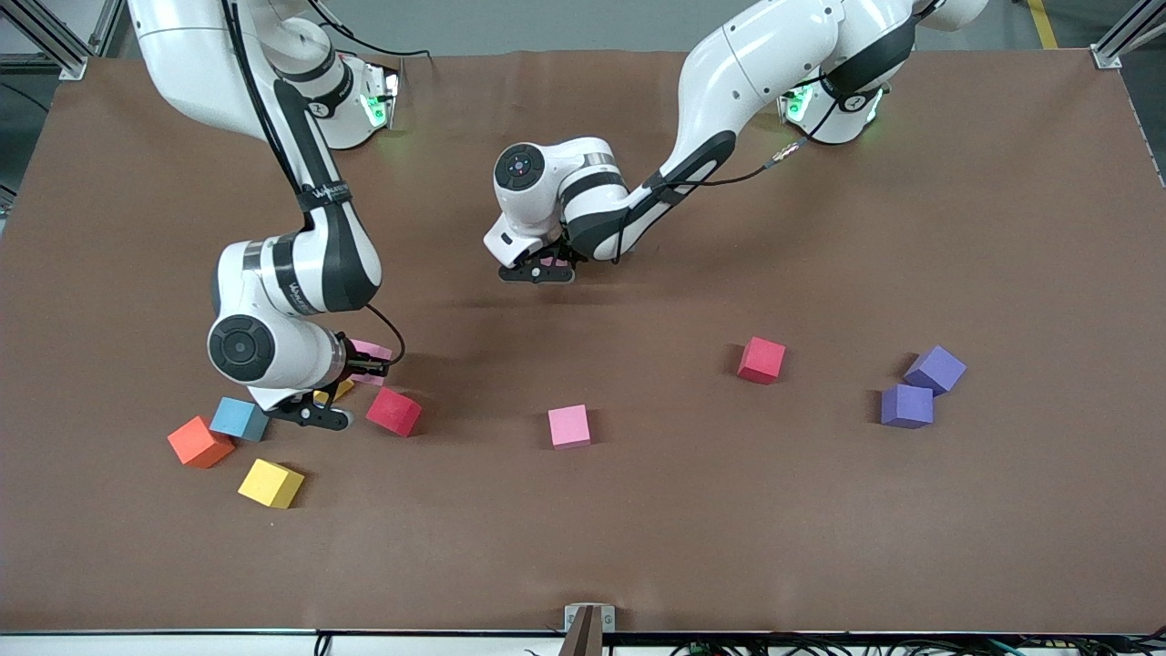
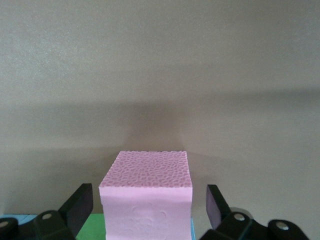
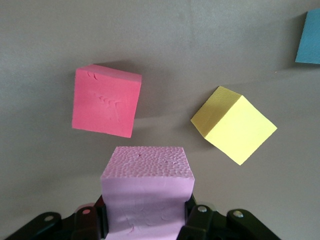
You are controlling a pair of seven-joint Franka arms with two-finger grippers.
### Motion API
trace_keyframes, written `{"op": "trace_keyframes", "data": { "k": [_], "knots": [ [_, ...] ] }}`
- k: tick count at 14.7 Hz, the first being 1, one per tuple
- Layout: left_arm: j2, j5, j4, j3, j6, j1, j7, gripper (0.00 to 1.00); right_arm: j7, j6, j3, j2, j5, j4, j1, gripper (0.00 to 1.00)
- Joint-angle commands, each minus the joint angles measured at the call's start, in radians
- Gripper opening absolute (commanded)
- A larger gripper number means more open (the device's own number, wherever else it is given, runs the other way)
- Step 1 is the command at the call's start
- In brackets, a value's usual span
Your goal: Arrange 11 blocks into digit 3
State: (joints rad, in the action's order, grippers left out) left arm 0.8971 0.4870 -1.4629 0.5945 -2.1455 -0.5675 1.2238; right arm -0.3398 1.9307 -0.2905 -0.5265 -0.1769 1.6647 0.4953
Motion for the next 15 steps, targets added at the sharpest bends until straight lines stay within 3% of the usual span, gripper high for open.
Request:
{"op": "trace_keyframes", "data": {
  "k": [1, 6, 10, 15],
  "knots": [
    [-0.056, 0.012, 0.000, 0.001, 0.042, -0.008, 0.023, 1.00, 0.007, -0.013, 0.010, 0.028, 0.010, 0.003, 0.003, 0.16],
    [-0.196, -0.005, 0.000, 0.013, 0.171, 0.020, 0.019, 1.00, 0.030, -0.013, 0.013, 0.029, 0.010, -0.003, 0.008, 0.16],
    [-0.296, -0.057, -0.001, 0.013, 0.184, 0.162, 0.008, 1.00, 0.053, -0.044, 0.014, 0.016, 0.004, -0.112, 0.049, 0.16],
    [-0.293, -0.051, 0.007, 0.007, 0.196, 0.340, -0.062, 1.00, 0.064, -0.026, 0.031, -0.042, -0.004, -0.164, 0.144, 0.16]
  ]
}}
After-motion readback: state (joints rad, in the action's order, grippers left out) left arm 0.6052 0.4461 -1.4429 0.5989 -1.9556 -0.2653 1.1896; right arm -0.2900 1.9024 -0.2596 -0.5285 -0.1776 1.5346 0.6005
